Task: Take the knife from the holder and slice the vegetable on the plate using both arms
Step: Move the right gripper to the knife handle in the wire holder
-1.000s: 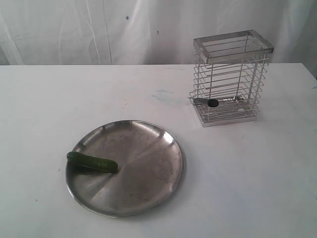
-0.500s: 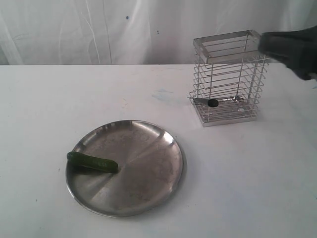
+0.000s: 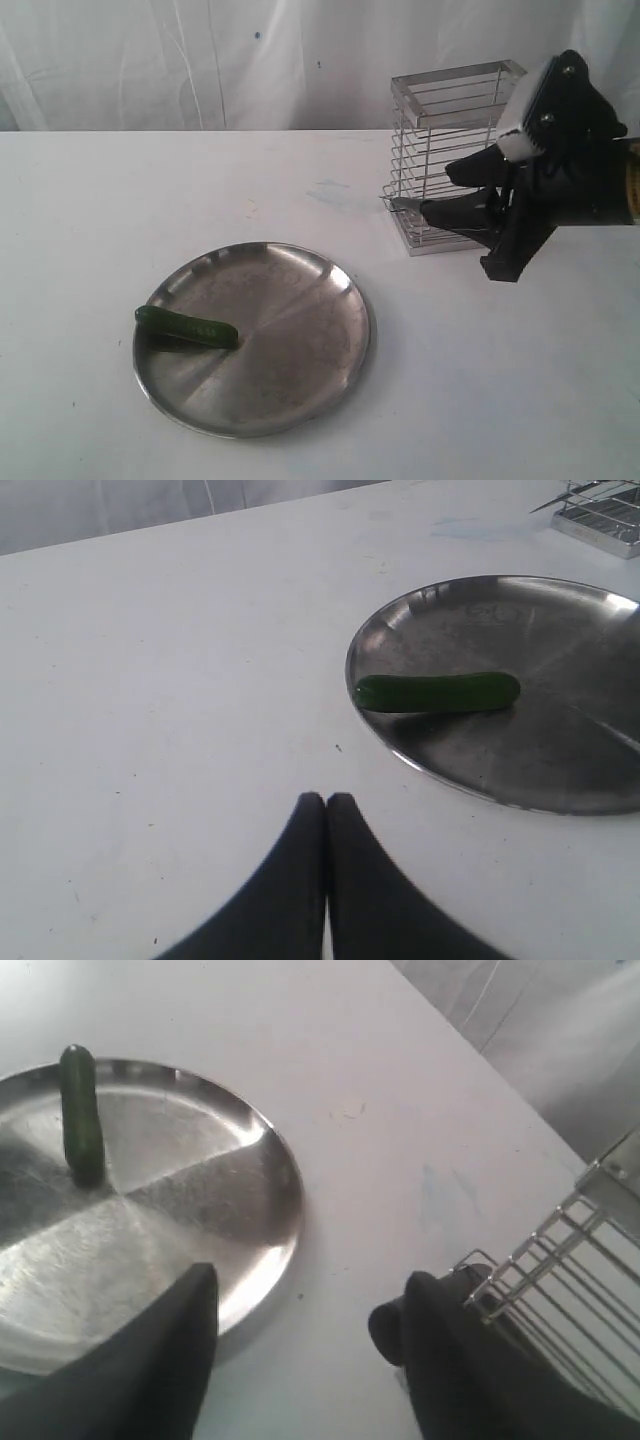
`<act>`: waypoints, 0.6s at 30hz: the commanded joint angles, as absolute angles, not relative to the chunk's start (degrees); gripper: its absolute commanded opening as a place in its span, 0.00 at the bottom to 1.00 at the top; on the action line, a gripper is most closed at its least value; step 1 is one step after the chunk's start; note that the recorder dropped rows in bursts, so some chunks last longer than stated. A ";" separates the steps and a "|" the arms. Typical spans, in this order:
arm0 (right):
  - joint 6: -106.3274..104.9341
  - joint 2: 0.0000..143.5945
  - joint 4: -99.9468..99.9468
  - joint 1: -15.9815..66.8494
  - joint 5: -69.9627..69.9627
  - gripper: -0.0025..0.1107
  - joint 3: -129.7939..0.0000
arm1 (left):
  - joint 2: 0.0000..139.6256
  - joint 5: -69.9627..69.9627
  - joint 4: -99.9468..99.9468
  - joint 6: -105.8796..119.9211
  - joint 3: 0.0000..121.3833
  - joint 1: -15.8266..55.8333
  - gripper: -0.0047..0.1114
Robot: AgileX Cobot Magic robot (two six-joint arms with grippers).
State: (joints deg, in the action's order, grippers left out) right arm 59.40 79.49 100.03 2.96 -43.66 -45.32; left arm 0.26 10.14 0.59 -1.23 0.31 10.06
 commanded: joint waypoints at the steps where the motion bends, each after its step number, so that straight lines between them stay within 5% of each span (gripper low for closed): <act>1: 47.93 79.54 99.95 5.32 -39.27 0.51 -45.74 | 0.00 10.33 1.08 -1.28 0.00 9.78 0.04; 18: 31.85 80.67 99.95 14.32 -23.16 0.52 -43.48 | 0.00 10.33 1.08 -1.28 0.00 9.78 0.04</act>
State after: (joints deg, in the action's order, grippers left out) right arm 33.85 79.76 100.23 13.65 -25.29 -44.35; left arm 0.26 10.14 0.59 -1.23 0.31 10.06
